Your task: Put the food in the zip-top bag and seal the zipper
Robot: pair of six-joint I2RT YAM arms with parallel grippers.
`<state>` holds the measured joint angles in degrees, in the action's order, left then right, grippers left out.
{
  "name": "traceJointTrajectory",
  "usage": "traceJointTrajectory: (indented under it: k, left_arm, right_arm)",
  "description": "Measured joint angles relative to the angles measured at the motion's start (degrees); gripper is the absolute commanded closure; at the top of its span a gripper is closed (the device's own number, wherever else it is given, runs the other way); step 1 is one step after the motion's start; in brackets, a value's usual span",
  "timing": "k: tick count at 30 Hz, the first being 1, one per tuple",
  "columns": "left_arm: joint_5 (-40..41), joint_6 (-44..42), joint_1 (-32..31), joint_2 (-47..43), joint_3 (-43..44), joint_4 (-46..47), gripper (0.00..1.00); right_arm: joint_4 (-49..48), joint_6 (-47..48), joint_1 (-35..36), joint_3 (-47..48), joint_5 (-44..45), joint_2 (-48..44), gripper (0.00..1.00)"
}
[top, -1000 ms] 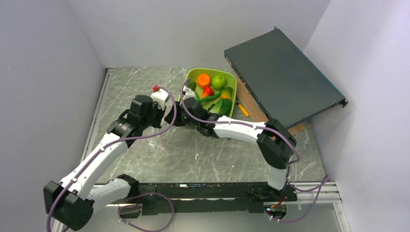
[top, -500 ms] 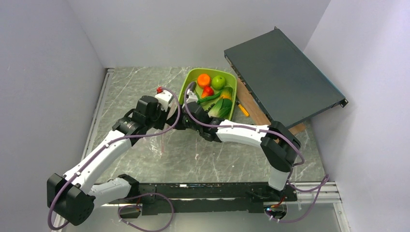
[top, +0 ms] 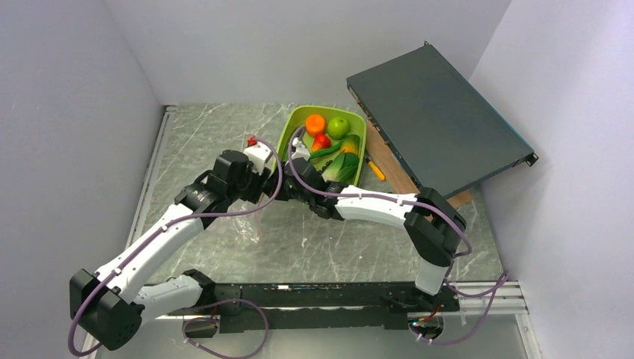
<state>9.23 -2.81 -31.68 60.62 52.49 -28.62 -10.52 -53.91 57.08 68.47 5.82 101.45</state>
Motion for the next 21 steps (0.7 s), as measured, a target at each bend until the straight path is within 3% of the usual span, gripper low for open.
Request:
traceJointTrajectory:
  k: [3, 10, 17, 21]
  left_arm:
    - [0.1, 0.0, -0.3, 0.3, 0.0, 0.0, 0.45]
    - [-0.3, -0.6, -0.7, 0.7, 0.0, -0.3, 0.65]
    - [-0.3, -0.9, -0.9, 1.9, 0.1, -1.3, 0.55]
    - [0.2, -0.8, -0.9, 1.9, 0.1, -1.4, 0.69]
  right_arm:
    - [0.0, -1.7, 0.1, -0.8, 1.1, -0.4, 1.00]
    - [0.2, -3.8, 0.4, -1.0, 3.3, -1.7, 1.00]
    - [-1.0, -6.3, 0.4, -1.0, 4.7, -2.5, 1.00]
    - [-1.2, -7.4, 0.4, -0.8, 4.5, -2.4, 1.00]
